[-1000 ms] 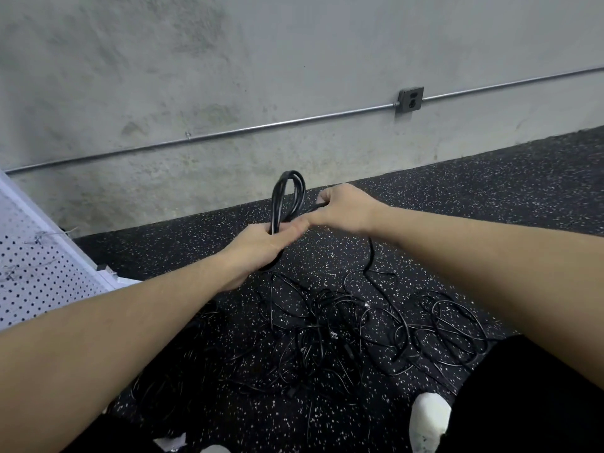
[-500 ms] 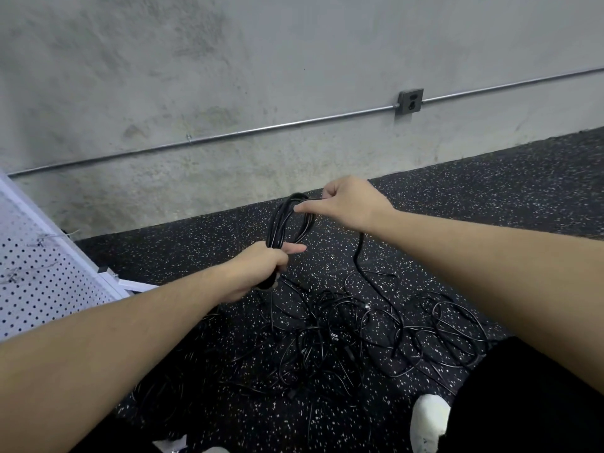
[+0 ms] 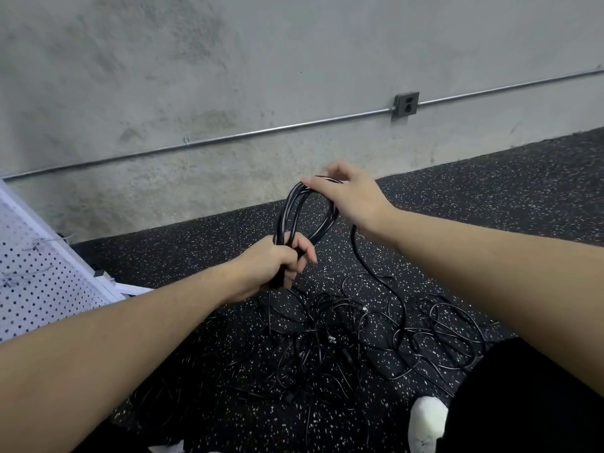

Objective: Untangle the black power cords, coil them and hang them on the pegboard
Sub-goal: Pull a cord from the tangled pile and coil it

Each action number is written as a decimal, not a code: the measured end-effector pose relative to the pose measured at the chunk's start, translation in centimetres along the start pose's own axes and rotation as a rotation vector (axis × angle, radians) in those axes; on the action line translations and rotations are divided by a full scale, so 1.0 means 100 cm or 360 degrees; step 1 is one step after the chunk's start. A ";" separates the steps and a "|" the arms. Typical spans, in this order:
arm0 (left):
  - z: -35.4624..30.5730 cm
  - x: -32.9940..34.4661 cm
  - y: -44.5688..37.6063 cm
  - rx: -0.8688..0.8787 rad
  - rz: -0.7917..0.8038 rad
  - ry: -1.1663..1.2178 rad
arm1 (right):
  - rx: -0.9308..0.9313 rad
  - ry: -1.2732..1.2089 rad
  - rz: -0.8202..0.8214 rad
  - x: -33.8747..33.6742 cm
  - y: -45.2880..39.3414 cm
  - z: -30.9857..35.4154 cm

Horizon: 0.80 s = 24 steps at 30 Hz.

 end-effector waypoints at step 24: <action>-0.014 0.012 -0.002 0.0068 0.0106 0.0702 | 0.0629 -0.0712 0.0274 0.034 0.007 -0.004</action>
Point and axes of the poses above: each hand's wrist, its own y-axis away from the middle knuckle, its own x-axis out of the palm, z = x × y, the point moved 6 cm from there along -y, towards the middle knuckle, and after that the axes turned 3 degrees about x, right-handed, at the moved point
